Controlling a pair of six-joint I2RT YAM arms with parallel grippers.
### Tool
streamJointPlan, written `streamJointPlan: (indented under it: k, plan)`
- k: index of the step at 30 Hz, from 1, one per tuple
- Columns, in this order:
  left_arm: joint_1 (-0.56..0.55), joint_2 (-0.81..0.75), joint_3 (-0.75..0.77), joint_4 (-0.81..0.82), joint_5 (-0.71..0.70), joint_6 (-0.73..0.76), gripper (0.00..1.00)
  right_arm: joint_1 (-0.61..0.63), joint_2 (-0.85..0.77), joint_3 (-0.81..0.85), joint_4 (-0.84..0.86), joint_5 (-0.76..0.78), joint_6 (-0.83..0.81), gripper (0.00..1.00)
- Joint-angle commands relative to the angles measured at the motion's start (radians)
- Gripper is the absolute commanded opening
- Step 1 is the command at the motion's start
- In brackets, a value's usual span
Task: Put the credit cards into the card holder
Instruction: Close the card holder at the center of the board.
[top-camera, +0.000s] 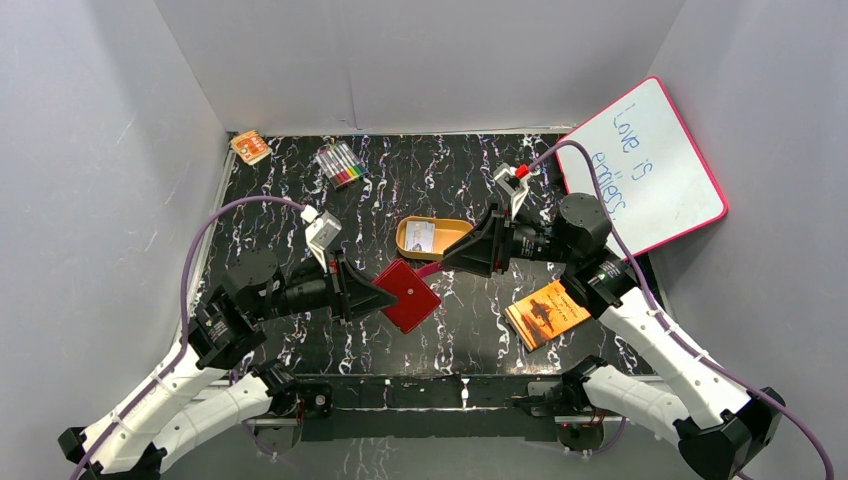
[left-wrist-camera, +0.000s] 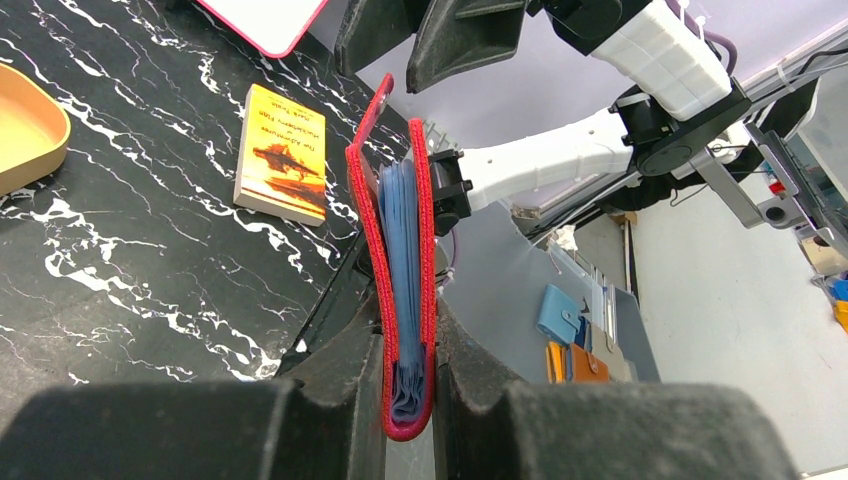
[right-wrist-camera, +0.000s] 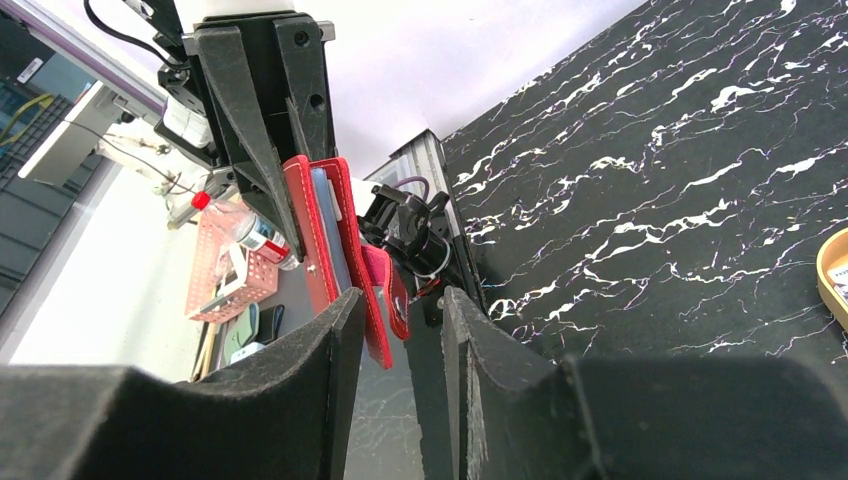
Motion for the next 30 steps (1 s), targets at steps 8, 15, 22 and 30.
streamJointPlan:
  k: [8,15,22,30]
  plan:
    - [0.001,-0.023,0.005,0.047,0.006,-0.005,0.0,0.001,0.005,0.019,0.03,-0.022,0.006,0.32]
    - [0.001,-0.025,0.004,0.046,0.004,-0.003,0.0,0.0,0.003,0.012,0.027,-0.018,0.005,0.31]
    - [0.0,-0.03,0.004,0.046,-0.002,-0.003,0.0,0.001,0.008,0.018,0.05,-0.045,0.028,0.31]
    - [0.0,-0.027,0.003,0.047,-0.002,-0.002,0.0,0.0,0.011,0.013,0.071,-0.069,0.049,0.27]
